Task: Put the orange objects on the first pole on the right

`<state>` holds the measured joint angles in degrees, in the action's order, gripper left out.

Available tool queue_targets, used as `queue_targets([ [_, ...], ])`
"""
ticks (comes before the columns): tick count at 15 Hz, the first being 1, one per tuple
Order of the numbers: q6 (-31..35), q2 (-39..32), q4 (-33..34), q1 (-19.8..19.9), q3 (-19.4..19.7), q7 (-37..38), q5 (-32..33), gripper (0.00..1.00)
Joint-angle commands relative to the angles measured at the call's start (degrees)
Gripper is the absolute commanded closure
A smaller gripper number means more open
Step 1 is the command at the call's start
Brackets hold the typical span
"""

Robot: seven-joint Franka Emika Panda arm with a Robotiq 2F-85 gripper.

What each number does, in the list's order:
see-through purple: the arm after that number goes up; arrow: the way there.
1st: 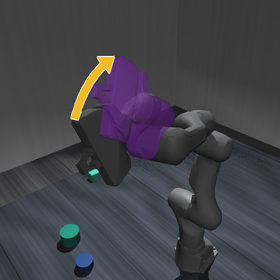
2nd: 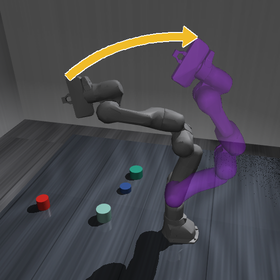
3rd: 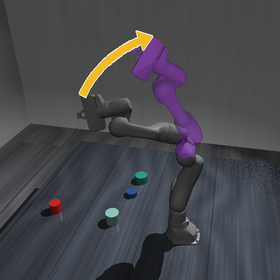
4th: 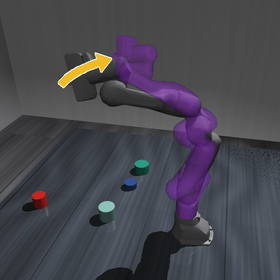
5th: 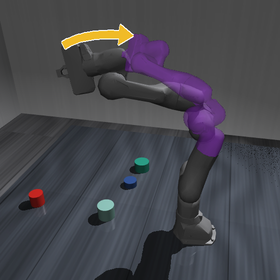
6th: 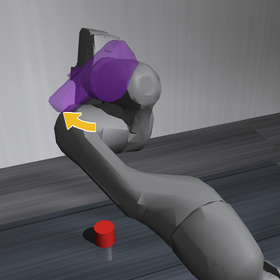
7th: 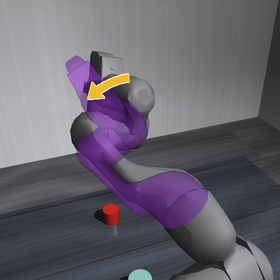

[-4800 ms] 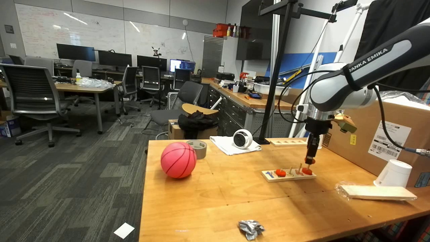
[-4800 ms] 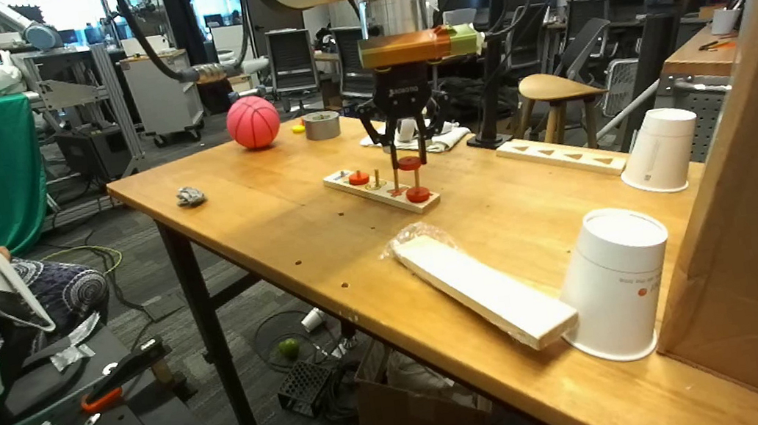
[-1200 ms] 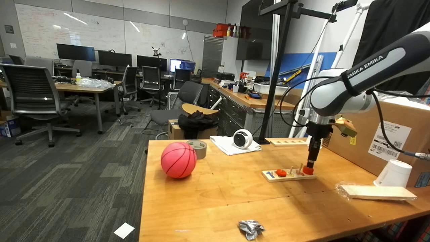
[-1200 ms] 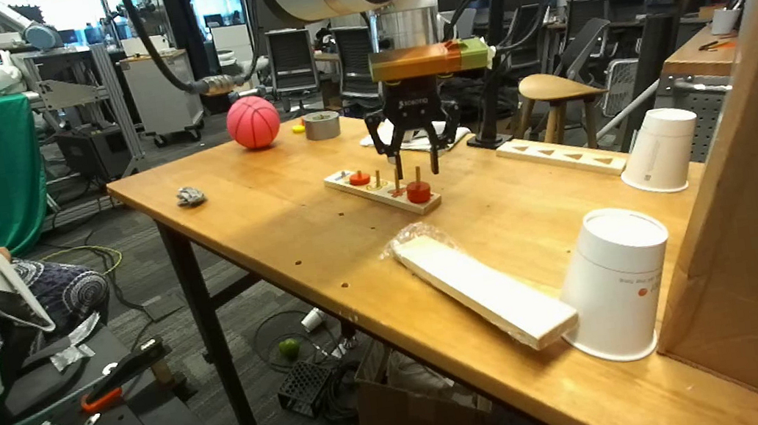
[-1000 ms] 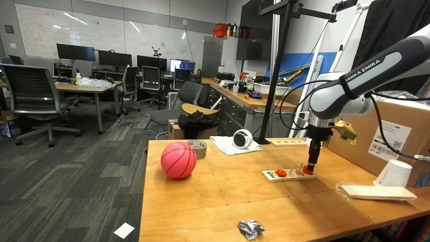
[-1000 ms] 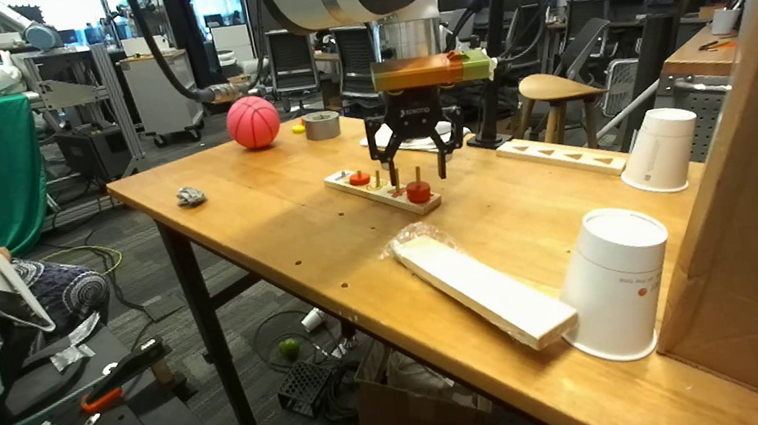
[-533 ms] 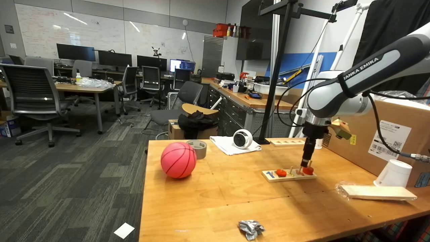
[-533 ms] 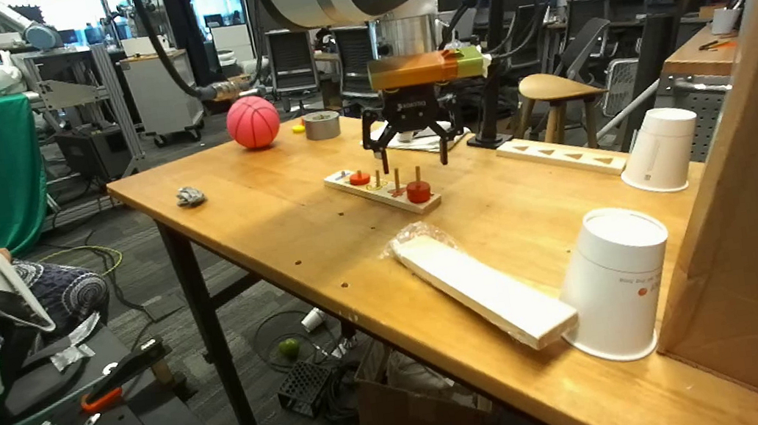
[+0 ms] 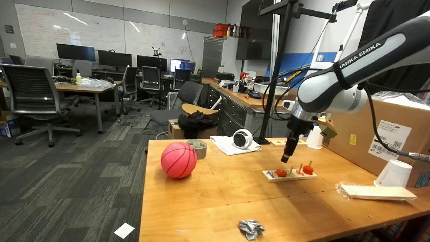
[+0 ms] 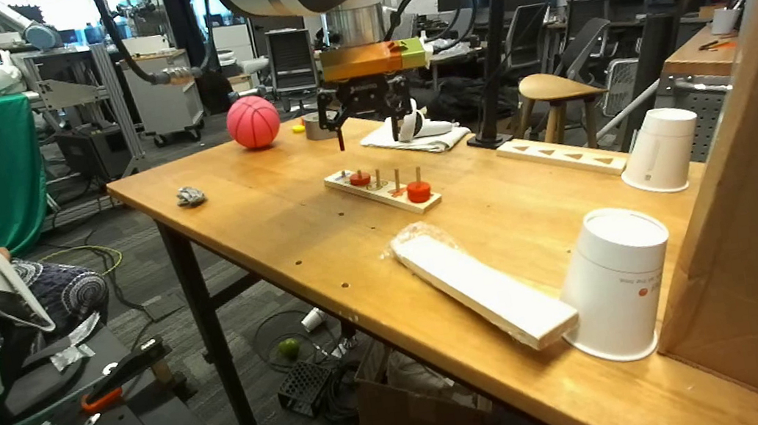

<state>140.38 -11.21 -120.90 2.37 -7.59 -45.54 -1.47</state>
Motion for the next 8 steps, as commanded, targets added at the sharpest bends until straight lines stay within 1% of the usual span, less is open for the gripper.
queue_targets([
  [1,1.1,0.8,-2.0,-0.9,-0.5,-1.8,-2.4,0.0],
  [8,0.1,-1.0,-2.2,-1.8,-0.5,-0.9,-1.3,0.0],
])
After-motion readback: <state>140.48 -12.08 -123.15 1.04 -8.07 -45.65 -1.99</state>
